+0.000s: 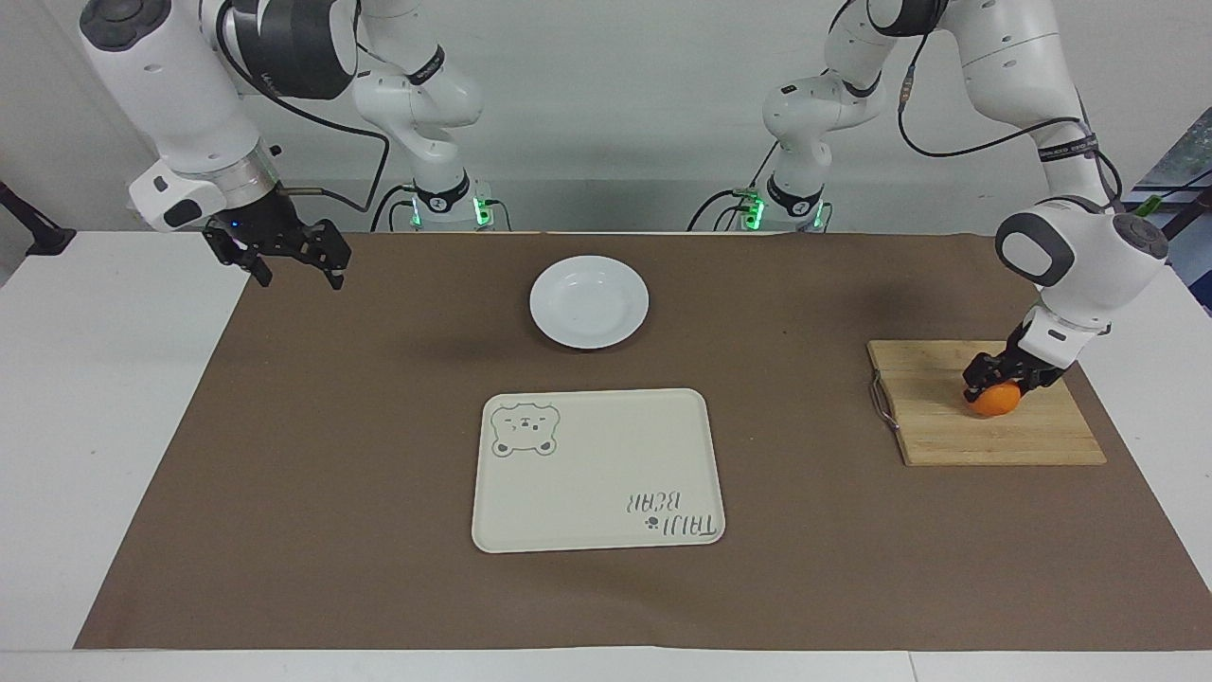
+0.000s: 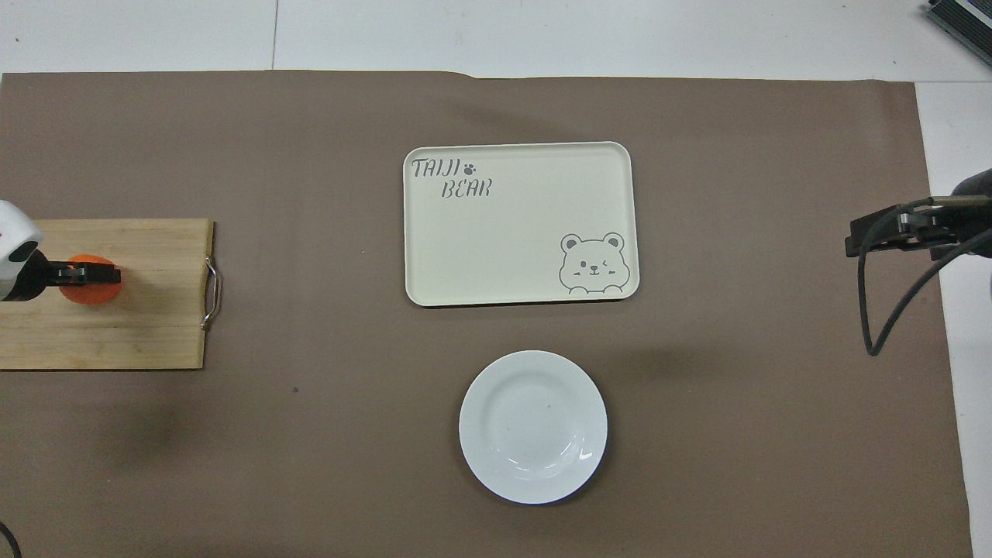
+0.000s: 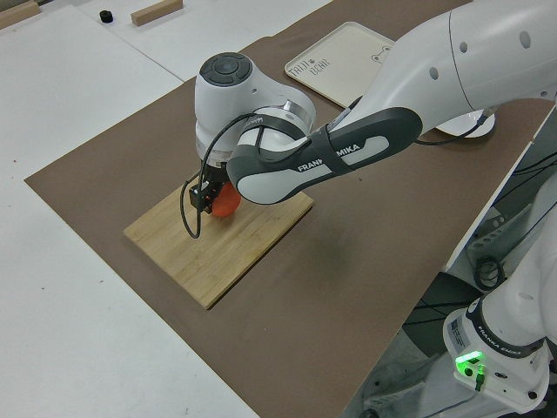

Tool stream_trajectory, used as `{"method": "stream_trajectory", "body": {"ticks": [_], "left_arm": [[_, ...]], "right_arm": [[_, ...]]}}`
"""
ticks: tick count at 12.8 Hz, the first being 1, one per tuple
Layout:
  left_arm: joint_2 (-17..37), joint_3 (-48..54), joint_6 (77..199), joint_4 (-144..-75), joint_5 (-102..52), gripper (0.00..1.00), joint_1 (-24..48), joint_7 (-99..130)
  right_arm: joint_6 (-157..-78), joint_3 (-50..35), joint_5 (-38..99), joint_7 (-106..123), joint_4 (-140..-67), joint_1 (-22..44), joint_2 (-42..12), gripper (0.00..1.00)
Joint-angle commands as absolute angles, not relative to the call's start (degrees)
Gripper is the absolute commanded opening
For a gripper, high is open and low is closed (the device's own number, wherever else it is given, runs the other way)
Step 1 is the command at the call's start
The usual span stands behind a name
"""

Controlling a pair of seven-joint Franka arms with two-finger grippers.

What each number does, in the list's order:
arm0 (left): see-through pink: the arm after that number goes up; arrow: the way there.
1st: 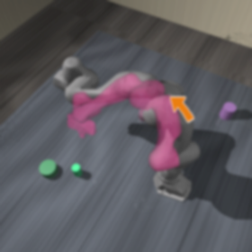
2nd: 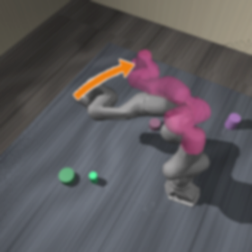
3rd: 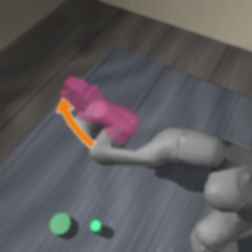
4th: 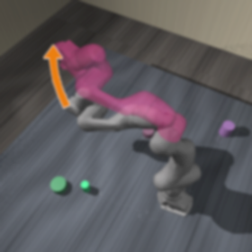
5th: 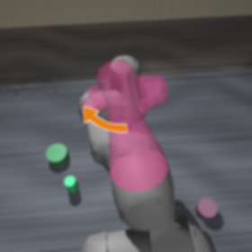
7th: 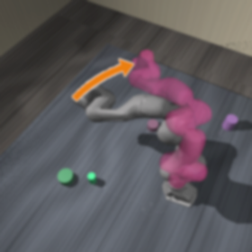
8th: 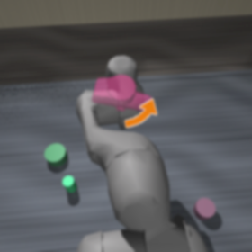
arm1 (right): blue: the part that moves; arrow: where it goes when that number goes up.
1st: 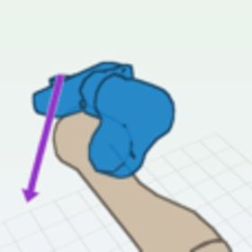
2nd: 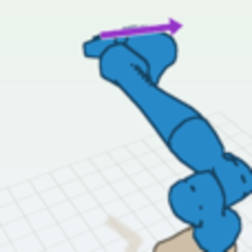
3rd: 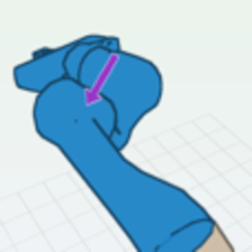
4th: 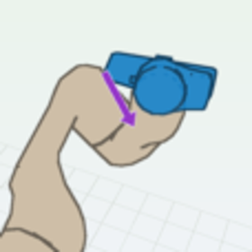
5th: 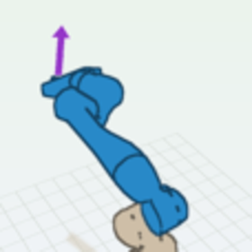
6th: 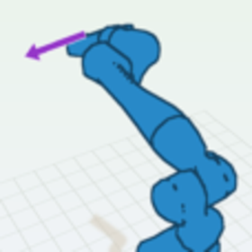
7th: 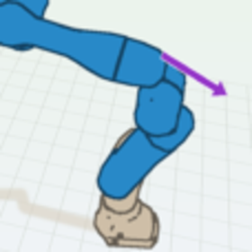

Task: Place orange and plate with both arms
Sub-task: 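Grasp the orange with the left gripper and carry it toward the plate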

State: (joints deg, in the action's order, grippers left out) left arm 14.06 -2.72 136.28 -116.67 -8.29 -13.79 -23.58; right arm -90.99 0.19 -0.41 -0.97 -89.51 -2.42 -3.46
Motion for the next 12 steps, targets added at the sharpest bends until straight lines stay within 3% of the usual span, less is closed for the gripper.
{"method": "stream_trajectory", "body": {"ticks": [1, 6, 12], "left_arm": [[12.75, -3.08, 137.12, -117.60, -8.53, 0.00, -13.54, -23.91], [7.66, -2.55, 134.22, -117.07, -8.44, 0.00, -11.79, -23.55], [-1.66, -2.55, 123.59, -116.72, -8.44, 0.00, -1.17, -15.67]], "right_arm": [[-90.18, -0.09, 0.79, -2.11, -88.86, -2.72, -3.69, 1.00], [-90.18, -0.09, 0.79, -2.11, -88.86, -2.72, -3.69, 1.00], [-90.18, -0.09, 0.79, -2.11, -88.86, -2.72, -3.69, 1.00]]}}
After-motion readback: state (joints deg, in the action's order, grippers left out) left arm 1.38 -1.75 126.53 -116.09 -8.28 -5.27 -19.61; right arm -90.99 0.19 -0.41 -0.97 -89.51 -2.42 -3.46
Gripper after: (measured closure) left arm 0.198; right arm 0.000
